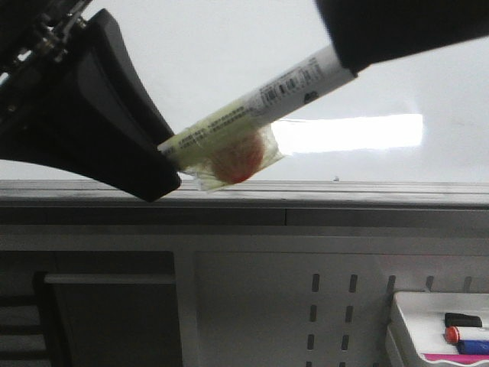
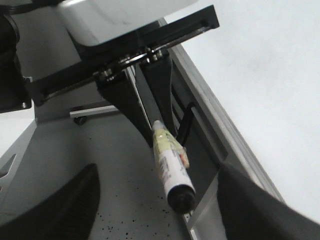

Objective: Write number 4 on whiteboard

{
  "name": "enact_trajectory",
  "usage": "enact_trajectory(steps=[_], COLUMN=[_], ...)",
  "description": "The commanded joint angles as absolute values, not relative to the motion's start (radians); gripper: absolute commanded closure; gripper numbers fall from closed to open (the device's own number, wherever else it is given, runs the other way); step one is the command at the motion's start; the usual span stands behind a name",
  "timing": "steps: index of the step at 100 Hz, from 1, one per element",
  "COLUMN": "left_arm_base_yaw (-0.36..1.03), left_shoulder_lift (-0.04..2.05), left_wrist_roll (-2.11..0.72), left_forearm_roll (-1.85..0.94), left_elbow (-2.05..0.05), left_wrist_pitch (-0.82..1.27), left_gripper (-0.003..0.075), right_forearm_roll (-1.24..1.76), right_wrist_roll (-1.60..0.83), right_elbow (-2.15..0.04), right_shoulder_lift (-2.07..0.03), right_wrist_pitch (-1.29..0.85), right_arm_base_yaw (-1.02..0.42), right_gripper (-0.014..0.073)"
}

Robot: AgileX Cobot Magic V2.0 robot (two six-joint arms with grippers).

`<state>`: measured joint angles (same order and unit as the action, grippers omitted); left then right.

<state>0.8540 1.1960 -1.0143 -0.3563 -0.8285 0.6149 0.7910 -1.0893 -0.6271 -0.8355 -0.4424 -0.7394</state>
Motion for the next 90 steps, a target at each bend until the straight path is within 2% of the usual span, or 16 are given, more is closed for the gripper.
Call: enact_trajectory(steps=[1,38,90], left_arm_base_yaw=[0.864,0.864,0.864], left_shoulder_lift=[1.17,1.17,1.16], left_wrist_roll=[-1.017,-1.017,-1.022], left_forearm_roll=[-0.377,-0.378,-0.38], left_elbow=[-0.863,-0.863,-0.863], left_wrist_pitch=[0.555,0.555,0.553], left_gripper=[0.0741,0.0741,0.0741], right_forearm_roll=[0.824,0.824,0.847], right_wrist_roll=[-1.104,-1.104,-1.104], right_elbow=[-0.664,-0.687,-0.786], right_shoulder_lift=[-0.861,-1.015,-1.146], right_wrist_pitch=[-0.328,-0.304,-0.414], right_arm_base_yaw=[-0.758,-0.758,-0.758], right_gripper=[0.0139,0.014,0.0147])
